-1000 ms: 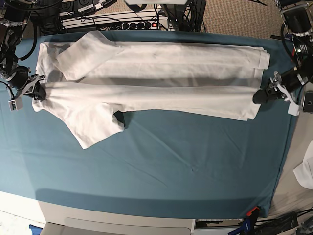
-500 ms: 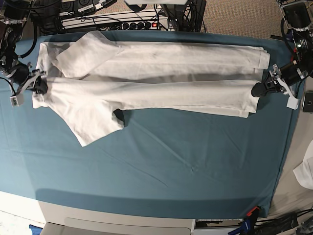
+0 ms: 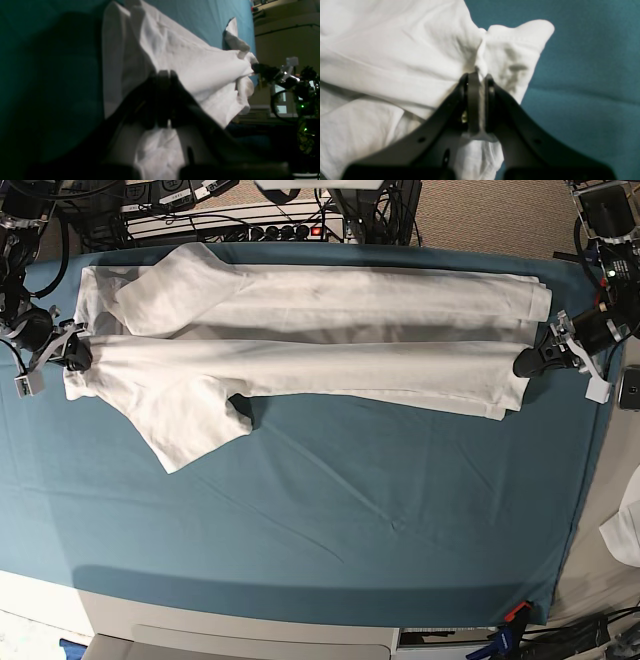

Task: Fold the T-shirt properly
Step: 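Fold the held edge over onto the shirt's middle with both grippers, then open the right gripper and move it back to the shirt's collar end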

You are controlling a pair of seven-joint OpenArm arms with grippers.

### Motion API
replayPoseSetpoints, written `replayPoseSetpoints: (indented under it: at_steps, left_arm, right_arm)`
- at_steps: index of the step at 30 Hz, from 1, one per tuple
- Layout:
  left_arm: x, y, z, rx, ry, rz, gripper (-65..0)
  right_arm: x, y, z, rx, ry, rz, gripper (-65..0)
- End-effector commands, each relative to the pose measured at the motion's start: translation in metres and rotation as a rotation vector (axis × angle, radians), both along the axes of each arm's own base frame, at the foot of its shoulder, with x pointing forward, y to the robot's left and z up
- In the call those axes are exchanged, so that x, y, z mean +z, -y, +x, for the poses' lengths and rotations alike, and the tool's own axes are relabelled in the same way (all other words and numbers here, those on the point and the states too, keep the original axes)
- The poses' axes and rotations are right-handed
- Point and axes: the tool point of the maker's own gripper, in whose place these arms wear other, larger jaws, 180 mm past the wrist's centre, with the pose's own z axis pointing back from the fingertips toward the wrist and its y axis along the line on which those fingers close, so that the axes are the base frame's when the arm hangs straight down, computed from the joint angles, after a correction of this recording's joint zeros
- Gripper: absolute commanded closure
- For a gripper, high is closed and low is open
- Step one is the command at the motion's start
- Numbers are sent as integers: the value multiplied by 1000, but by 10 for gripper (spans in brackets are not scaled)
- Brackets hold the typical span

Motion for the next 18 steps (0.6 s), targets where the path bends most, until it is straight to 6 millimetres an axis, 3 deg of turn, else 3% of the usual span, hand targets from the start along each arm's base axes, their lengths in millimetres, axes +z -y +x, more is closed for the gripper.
replayPoseSetpoints:
  at_steps: [1, 2, 4, 6, 12, 18]
  left_arm:
    - [16, -9, 8, 8, 53, 10, -23]
    - [15, -9, 7, 8, 50, 9, -66]
    - [14, -9, 4, 11, 47, 0, -140]
    - [12, -9, 1, 11, 37, 0, -172]
    - [6, -8, -8, 2, 11, 3, -173]
    - [16, -9, -11, -48, 25, 47, -170]
  right_arm:
    - [18, 11, 8, -4, 37, -38, 0]
    - [17, 11, 7, -3, 29, -39, -22]
    - [16, 12, 6, -2, 22, -41, -154]
    - [16, 12, 7, -2, 24, -41, -237]
    - [28, 32, 12, -37, 78, -124, -243]
    - [72, 72, 18, -157, 219, -168, -243]
